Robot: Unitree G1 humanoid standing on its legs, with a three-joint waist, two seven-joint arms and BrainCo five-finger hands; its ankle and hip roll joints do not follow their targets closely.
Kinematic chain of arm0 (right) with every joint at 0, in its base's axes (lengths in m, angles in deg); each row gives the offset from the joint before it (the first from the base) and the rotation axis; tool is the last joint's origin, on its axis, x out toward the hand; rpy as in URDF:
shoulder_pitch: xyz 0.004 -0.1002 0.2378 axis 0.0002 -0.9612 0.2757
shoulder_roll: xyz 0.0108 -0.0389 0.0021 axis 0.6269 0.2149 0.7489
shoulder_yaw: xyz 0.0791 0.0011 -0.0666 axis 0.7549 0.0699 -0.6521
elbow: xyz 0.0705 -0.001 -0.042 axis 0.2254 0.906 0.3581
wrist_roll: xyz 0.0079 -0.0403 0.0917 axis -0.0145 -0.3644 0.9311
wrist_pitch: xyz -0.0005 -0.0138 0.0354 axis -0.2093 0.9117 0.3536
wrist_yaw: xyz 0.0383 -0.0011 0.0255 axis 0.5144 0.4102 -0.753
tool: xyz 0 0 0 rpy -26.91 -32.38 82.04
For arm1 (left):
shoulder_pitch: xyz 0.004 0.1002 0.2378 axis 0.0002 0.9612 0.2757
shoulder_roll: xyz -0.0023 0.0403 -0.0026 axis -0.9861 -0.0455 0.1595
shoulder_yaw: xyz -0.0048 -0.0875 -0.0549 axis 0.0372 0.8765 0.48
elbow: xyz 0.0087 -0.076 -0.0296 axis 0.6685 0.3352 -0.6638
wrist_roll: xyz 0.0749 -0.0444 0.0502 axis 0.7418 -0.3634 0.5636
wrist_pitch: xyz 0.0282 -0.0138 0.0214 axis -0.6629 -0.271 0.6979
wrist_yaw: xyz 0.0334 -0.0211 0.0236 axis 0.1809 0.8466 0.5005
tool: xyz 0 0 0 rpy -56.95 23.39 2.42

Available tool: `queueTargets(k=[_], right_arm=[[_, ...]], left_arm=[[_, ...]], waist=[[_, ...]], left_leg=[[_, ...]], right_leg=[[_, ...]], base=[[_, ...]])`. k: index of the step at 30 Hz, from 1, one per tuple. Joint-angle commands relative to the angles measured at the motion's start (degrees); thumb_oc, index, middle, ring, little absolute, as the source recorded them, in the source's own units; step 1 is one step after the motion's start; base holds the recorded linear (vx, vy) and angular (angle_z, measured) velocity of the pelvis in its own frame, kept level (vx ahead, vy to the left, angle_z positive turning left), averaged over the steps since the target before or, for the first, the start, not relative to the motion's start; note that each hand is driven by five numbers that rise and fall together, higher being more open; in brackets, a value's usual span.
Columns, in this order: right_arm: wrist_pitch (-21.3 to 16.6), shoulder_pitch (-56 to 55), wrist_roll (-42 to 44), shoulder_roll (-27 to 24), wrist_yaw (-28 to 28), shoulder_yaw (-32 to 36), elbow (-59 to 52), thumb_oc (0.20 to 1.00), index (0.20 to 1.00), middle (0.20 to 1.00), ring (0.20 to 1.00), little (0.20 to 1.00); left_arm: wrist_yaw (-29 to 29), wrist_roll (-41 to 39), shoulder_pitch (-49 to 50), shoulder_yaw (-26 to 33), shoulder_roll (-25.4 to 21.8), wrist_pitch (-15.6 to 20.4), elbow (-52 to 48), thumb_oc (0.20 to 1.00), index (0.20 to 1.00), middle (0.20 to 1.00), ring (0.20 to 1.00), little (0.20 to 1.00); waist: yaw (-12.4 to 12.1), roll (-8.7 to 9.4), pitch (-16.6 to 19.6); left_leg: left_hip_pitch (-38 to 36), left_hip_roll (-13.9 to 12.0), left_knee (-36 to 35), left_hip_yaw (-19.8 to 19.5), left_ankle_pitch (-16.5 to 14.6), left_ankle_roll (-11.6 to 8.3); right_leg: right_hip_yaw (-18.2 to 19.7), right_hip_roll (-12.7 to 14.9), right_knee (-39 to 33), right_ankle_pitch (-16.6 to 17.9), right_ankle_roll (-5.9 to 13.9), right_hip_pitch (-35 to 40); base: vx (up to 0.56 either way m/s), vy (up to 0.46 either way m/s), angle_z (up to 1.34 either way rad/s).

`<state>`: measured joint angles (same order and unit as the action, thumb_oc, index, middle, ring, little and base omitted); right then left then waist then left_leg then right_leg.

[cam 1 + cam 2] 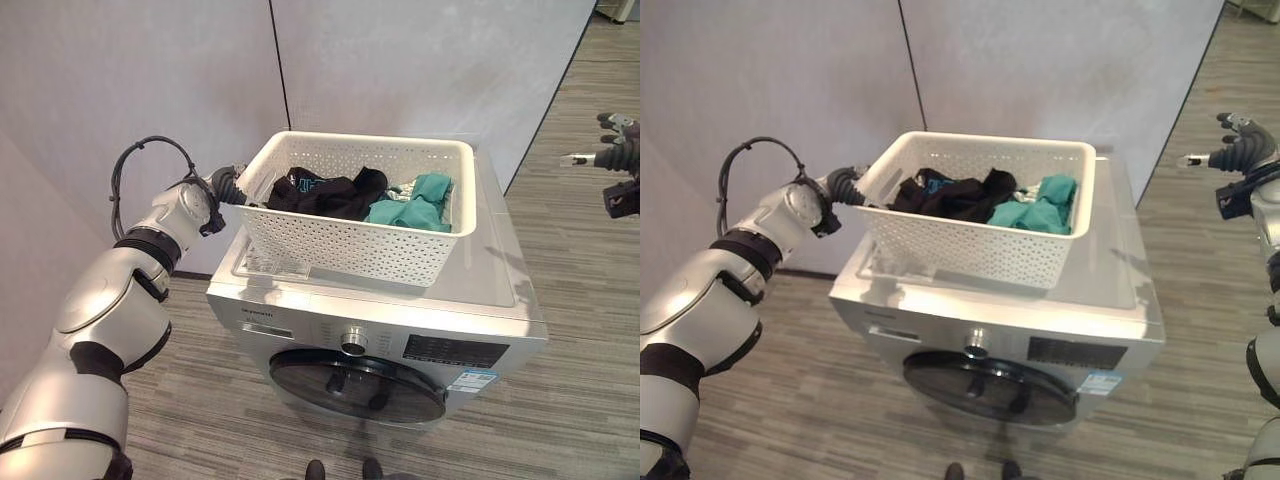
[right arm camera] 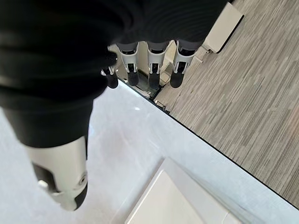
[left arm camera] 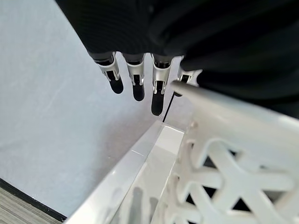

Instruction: Grab the laundry basket,head to the washer,open it,put in the laundry and shut it.

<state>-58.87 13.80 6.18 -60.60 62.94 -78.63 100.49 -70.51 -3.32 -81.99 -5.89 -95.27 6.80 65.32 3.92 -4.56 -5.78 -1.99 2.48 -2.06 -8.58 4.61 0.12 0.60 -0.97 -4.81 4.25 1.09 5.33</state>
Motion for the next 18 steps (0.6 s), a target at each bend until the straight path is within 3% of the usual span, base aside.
queueTargets(k=[1, 7, 15, 18], right_arm=[[-2.36, 1.82, 1.66, -2.54, 0.92, 2.19, 1.33, 1.000, 1.000, 1.000, 1.000, 1.000], [-2.15, 3.73, 1.63, -2.68, 1.08, 0.48, 2.86, 1.000, 1.000, 1.000, 1.000, 1.000], [-2.17, 3.30, 0.65, -4.88, 1.43, 1.05, 3.15, 1.000, 1.000, 1.000, 1.000, 1.000], [-2.11, 3.79, 0.29, -5.61, 1.71, 0.99, 5.14, 1.000, 1.000, 1.000, 1.000, 1.000]], left_arm=[[0.27, 3.09, -1.36, -2.30, -1.10, -0.15, 5.35, 1.000, 1.000, 1.000, 1.000, 1.000], [-0.66, 0.45, -1.92, -2.67, -1.22, 0.19, 3.03, 1.000, 1.000, 1.000, 1.000, 1.000], [-1.84, -0.52, -4.49, -6.20, -4.74, 0.45, -6.46, 1.000, 1.000, 1.000, 1.000, 1.000], [-1.31, -0.31, -6.38, -6.70, -4.47, 0.28, -4.70, 1.000, 1.000, 1.000, 1.000, 1.000]], waist=[[-2.76, 1.11, 1.23], [-3.10, 1.16, 0.63], [-3.99, 0.45, 0.11], [-4.33, 0.24, -0.38]], left_leg=[[0.90, -1.21, 9.64, 0.20, -9.08, -0.95], [2.01, -1.16, 10.67, -1.46, -8.46, -1.63], [3.19, -1.09, 11.60, -2.87, -7.28, -2.24], [3.99, -1.07, 12.06, -4.54, -6.53, -2.84]], right_leg=[[-0.99, 1.95, 5.03, -6.54, 3.85, -0.79], [-2.61, 1.56, 5.74, -7.03, 3.25, -0.98], [-4.12, 1.36, 6.02, -7.22, 2.74, -1.15], [-5.58, 1.19, 5.84, -7.50, 2.24, -0.81]], base=[[-0.06, -0.077, 0.18], [-0.03, -0.047, 0.20], [-0.02, -0.043, 0.08], [-0.03, -0.088, 0.21]])
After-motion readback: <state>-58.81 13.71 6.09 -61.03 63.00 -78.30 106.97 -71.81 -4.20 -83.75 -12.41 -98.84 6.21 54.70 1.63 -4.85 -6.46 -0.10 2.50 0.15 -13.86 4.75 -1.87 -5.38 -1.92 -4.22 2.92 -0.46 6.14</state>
